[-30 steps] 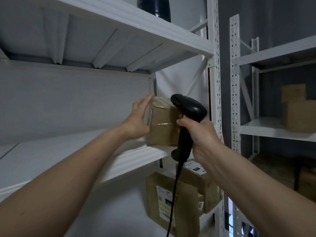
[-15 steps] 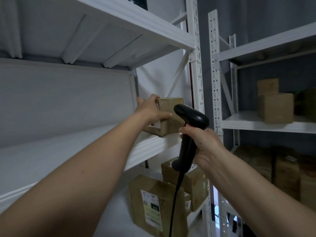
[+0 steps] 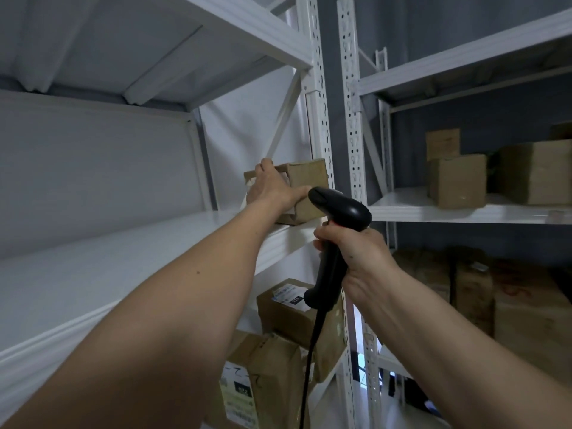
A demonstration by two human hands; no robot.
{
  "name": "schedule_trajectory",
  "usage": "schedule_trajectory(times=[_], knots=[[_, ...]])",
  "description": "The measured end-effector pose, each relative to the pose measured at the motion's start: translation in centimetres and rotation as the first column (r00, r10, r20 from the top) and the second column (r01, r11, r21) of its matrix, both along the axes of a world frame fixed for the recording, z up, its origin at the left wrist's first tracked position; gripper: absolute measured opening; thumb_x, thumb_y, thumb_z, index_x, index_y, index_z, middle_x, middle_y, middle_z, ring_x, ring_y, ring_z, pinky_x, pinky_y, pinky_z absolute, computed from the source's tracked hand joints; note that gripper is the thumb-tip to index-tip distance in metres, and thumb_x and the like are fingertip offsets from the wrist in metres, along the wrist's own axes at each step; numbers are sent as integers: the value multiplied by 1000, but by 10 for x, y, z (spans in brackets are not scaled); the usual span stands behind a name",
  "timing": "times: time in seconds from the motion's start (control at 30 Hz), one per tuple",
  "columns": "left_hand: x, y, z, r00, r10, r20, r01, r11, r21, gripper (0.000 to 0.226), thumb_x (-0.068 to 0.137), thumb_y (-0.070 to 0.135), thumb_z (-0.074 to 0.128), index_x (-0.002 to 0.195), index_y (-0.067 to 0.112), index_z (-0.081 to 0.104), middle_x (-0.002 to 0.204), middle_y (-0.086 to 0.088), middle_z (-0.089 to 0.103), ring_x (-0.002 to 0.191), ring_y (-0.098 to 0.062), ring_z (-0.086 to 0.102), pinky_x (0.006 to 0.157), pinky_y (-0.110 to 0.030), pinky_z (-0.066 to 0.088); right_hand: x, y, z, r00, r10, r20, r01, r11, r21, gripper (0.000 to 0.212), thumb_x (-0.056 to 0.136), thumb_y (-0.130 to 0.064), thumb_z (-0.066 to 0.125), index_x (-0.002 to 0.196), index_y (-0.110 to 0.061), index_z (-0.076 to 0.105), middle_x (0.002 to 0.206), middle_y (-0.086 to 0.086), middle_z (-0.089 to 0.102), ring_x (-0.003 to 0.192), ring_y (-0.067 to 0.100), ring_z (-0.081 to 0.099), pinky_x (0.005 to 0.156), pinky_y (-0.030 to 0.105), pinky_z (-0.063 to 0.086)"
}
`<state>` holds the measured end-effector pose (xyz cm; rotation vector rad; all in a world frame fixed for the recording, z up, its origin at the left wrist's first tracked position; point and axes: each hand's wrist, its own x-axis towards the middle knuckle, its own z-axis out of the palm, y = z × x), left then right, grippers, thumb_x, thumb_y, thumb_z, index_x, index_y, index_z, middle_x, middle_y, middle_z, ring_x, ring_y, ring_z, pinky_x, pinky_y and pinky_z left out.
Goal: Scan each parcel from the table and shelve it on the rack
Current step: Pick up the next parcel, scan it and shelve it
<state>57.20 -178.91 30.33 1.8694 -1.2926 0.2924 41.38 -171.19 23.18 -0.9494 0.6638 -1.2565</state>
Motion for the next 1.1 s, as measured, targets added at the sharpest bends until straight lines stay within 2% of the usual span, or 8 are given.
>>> schedule_trajectory(times=[0.3,0.43,0.5,0.7,0.77,0.87,0.93,1.1], knots=[[-2,-25,-2,993,79,92,-79,997,4,99,65,62,78,139,15,33,142,-5,37,120,-31,51,88,-43,46,1,-5,-5,999,-23,-41,23,1000,19,30,78,1,70,108,-5,63,84,11,66,82,23,64,88,41,51],[0,-29,-1,995,-100,1,100,990,96,107,69,42,83,151,15,19,157,-4,14,135,-31,36,103,-45,38,-1,-3,-7,998,-11,-64,13,1000,21,30,79,0,70,108,-6,63,88,12,66,86,23,64,93,43,50],[3,-29,-3,994,-106,29,102,988,116,107,72,38,81,153,18,14,159,-3,8,138,-31,32,106,-45,36,-2,0,-7,997,-10,-71,11,1000,17,28,79,-1,70,106,-7,63,90,12,66,86,23,64,92,43,50],[-4,-22,-9,996,-86,18,84,994,66,105,74,31,80,154,26,12,159,-6,9,139,-35,30,106,-49,35,-5,4,-8,993,-4,-115,4,1000,5,27,80,-2,70,105,-10,62,88,8,66,88,22,64,93,43,49],[-3,-11,-13,999,-53,-14,54,995,86,104,69,35,83,150,25,20,154,-10,20,132,-37,38,103,-48,40,-3,7,-11,993,-14,-113,14,1000,1,29,78,-2,71,105,-9,63,87,8,67,85,22,65,92,44,50],[0,12,-23,984,13,176,-51,976,213,62,77,39,75,127,18,48,130,-9,52,111,-29,55,89,-39,50,3,14,-12,994,-16,-107,17,1000,11,32,77,0,71,107,-6,64,82,9,68,80,22,66,88,41,54],[0,32,-26,937,40,347,-143,951,276,33,85,34,66,112,16,55,115,-6,61,95,-25,57,75,-33,47,10,22,-10,995,4,-100,-3,1000,10,31,77,2,70,107,-5,64,78,9,68,76,21,66,79,37,54],[8,82,-29,863,46,504,-214,935,282,34,90,39,60,118,21,55,97,0,54,83,-21,51,67,-32,39,29,50,-7,990,68,-125,-75,996,-54,30,78,0,71,106,-6,63,80,9,70,78,21,69,74,33,55]])
